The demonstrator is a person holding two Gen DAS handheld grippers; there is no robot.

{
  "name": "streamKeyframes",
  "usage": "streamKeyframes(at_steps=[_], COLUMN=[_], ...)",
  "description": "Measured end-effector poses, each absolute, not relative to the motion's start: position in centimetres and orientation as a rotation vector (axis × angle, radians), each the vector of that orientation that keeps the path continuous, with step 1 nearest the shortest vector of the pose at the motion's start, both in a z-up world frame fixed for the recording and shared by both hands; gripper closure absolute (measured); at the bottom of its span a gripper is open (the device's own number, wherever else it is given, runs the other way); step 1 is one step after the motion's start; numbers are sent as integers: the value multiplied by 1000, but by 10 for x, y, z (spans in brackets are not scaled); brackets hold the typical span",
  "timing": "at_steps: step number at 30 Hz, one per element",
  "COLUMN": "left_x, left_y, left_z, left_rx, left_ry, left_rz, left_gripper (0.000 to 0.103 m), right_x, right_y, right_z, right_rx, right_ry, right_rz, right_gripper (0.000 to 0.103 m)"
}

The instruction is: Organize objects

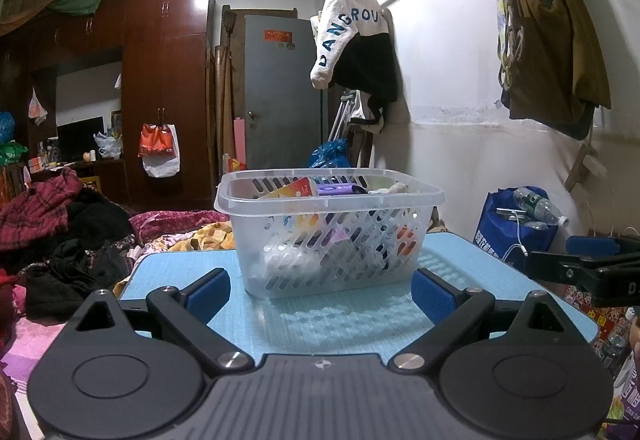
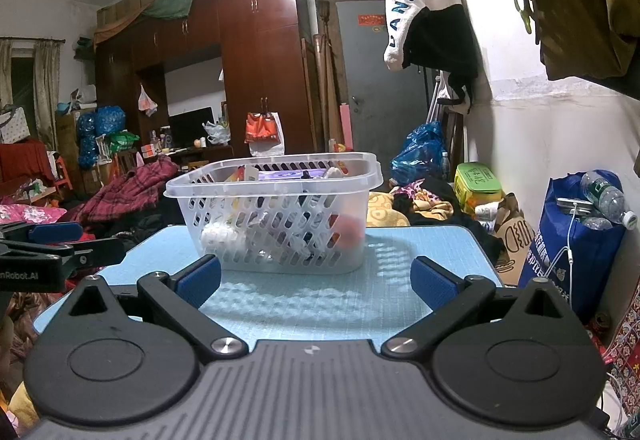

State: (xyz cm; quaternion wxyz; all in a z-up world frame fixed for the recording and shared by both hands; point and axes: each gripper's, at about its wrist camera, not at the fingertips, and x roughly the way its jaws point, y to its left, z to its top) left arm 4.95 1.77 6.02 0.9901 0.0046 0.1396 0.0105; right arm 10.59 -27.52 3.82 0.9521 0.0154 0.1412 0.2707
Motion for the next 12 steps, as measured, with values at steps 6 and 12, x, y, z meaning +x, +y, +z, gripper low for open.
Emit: streamKeyframes(at_steps=[6,12], left_x=[51,51], left_y=[15,15], left_z=[59,60], left_rx=[20,21], left_ry=[271,257], left_rz=[22,26], left_gripper=[5,5], right_x=[107,109], right_y=[-272,-270], right_z=[35,34], right_rx=[22,14], right_ry=[287,291], right_rz=[554,558], right_gripper=[0,0])
